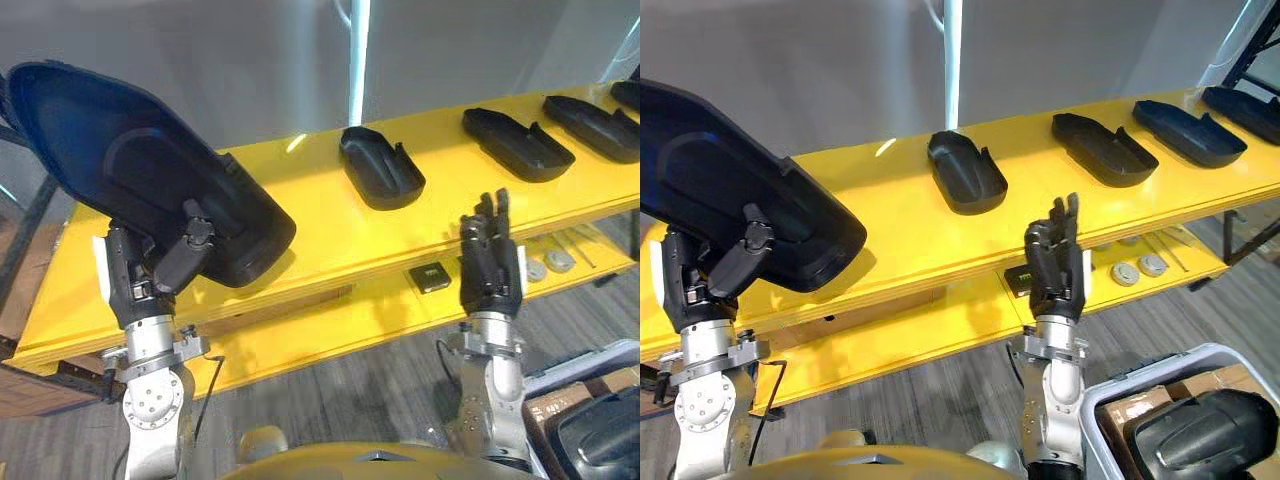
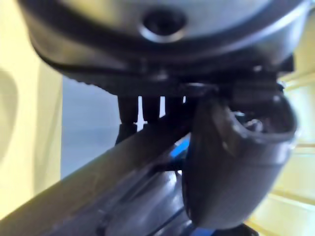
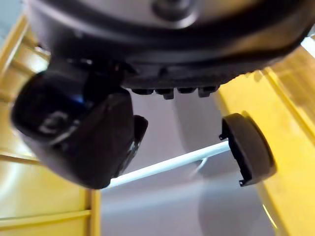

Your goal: Walk over and take three plastic housings, then place them on the shelf

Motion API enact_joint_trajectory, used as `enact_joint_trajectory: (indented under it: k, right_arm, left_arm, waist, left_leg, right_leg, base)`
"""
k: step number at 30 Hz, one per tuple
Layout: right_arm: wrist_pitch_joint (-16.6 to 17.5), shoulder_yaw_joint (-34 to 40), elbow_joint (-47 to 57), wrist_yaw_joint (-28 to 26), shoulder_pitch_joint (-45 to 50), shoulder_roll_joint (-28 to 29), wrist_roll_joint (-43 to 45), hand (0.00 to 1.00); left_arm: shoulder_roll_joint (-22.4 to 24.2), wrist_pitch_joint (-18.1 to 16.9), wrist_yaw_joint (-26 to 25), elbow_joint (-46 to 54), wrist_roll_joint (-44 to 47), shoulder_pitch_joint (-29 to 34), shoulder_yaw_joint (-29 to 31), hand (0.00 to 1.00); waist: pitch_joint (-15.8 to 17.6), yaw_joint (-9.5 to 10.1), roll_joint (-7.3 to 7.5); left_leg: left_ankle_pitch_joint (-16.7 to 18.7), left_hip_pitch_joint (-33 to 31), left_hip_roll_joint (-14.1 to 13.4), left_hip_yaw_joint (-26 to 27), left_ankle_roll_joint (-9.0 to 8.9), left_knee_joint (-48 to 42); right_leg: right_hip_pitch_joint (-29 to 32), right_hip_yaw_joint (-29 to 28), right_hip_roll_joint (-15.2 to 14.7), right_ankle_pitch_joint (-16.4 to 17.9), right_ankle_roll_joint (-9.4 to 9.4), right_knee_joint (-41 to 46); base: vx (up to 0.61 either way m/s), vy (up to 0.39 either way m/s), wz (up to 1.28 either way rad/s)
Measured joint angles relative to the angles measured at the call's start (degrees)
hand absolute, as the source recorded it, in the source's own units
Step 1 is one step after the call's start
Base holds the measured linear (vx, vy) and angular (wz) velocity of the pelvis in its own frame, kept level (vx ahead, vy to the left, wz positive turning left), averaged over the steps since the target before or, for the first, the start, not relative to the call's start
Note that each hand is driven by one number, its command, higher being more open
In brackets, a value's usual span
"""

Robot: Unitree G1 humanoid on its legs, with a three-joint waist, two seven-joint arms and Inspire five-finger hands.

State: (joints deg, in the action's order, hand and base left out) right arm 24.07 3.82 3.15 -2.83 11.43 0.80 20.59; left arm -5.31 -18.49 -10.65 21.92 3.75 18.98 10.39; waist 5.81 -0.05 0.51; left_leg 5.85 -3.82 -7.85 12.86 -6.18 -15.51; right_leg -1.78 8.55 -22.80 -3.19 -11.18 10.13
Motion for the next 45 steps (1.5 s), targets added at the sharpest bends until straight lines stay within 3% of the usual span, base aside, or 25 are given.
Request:
enact_joint_trajectory:
  k: [2, 6, 9, 11, 16, 19, 21, 29, 37, 45]
  right_arm:
    - [0.0, -0.4, 0.1, -0.3, -0.5, 0.1, -0.1, 1.0]
    - [-0.1, -0.1, 2.1, 1.1, -1.7, -1.2, -8.0, 1.0]
    - [-0.4, -0.7, 5.0, 0.7, -4.1, -4.2, -11.3, 1.0]
    - [-1.0, -1.7, 6.4, -0.1, -5.7, -6.7, -11.3, 1.0]
    - [-1.3, -4.0, 6.8, -2.8, -6.0, -7.8, -10.9, 1.0]
    - [-3.0, -9.3, 6.9, -5.3, -6.1, -8.2, -10.7, 1.0]
    - [-4.6, -14.1, 6.9, -7.6, -6.0, -9.9, -10.7, 1.0]
    - [-8.0, -22.7, 9.6, -13.0, -5.5, -12.3, -10.7, 1.0]
    - [-9.1, -31.4, 11.8, -13.1, -5.5, -12.5, -11.0, 1.0]
    - [-11.5, -33.0, 12.5, -11.4, -5.7, -14.0, -11.1, 1.0]
  left_arm:
    - [-1.3, 2.1, 0.2, -0.1, 0.0, -1.0, 1.4, 0.0]
    - [-3.9, 6.7, 0.9, -0.1, -1.4, -4.5, 1.8, 0.0]
    - [-4.4, 9.5, 5.5, -0.4, -1.0, -6.8, 1.5, 0.0]
    - [-4.8, 12.4, 9.8, -0.4, 0.4, -8.0, 0.6, 0.0]
    - [-9.8, 17.1, 16.6, -1.8, 4.8, -9.7, 0.0, 0.0]
    - [-13.4, 21.7, 18.6, -6.8, 6.9, -13.7, 0.0, 0.0]
    - [-15.8, 24.6, 18.8, -15.9, 10.2, -19.3, 0.7, 0.0]
    - [-24.4, 26.2, 17.8, -31.6, 14.0, -30.6, 4.2, 0.0]
    - [-25.4, 28.7, 18.5, -38.8, 14.4, -36.4, 4.1, 0.0]
    - [-26.7, 31.9, 22.0, -42.8, 13.8, -42.3, 0.4, 0.0]
  waist:
    - [0.0, -0.16, 0.01]
    - [0.1, -0.21, -0.27]
    - [1.0, -0.51, -1.77]
    - [1.5, -1.22, -3.59]
    - [1.6, -1.78, -4.02]
    - [1.6, -1.73, -4.06]
    - [1.8, -1.85, -4.41]
    - [2.1, -2.13, -5.27]
    - [2.1, -2.73, -6.38]
    - [2.2, -1.95, -7.04]
  left_leg:
    - [0.1, 0.0, 0.2, 0.3, 0.09, 0.1]
    - [-0.5, -2.1, -0.4, 0.1, -0.4, 0.8]
    - [-2.5, -3.9, -0.8, -0.3, -1.36, 2.7]
    - [-4.4, -3.5, -1.6, -0.9, -2.04, 5.2]
    - [-7.3, -0.3, -2.3, -0.5, -2.8, 10.6]
    - [-9.0, 1.4, -2.1, 0.4, -2.85, 13.6]
    - [-10.5, 2.5, -1.8, 0.7, -2.71, 16.0]
    - [-12.4, 2.9, -1.5, 1.5, -2.49, 18.0]
    - [-12.7, 2.8, -0.9, 1.2, -2.21, 18.4]
    - [-13.4, 1.2, -0.9, 0.5, -2.12, 18.7]
  right_leg:
    - [0.6, 1.9, 0.2, -1.1, -1.25, -0.2]
    - [0.8, 5.9, 1.4, -1.1, -1.24, -3.0]
    - [1.0, 8.7, 2.4, -0.2, -1.03, -6.8]
    - [0.9, 9.4, 3.7, 0.1, -1.07, -7.5]
    - [0.5, 9.1, 5.0, 0.4, -0.57, -7.5]
    - [0.6, 8.6, 5.0, 0.7, -0.52, -7.4]
    - [0.8, 8.4, 5.0, 0.8, -0.55, -7.3]
    - [3.1, 7.2, 4.6, 1.3, -0.74, -5.0]
    - [3.7, 7.3, 3.8, 2.3, -1.06, -3.3]
    - [5.0, 7.9, 3.8, 2.3, -1.06, -3.0]
  base:
    - [0.07, 0.128, -0.11]
    - [0.02, -0.009, 0.01]
    - [-0.05, -0.109, 0.04]
    - [-0.05, -0.109, 0.06]
    - [-0.04, -0.059, -0.06]
    - [-0.06, -0.008, -0.07]
    - [-0.05, -0.001, -0.02]
    - [-0.02, 0.006, -0.03]
    - [-0.02, 0.005, 0.03]
    - [-0.02, 0.0, 0.04]
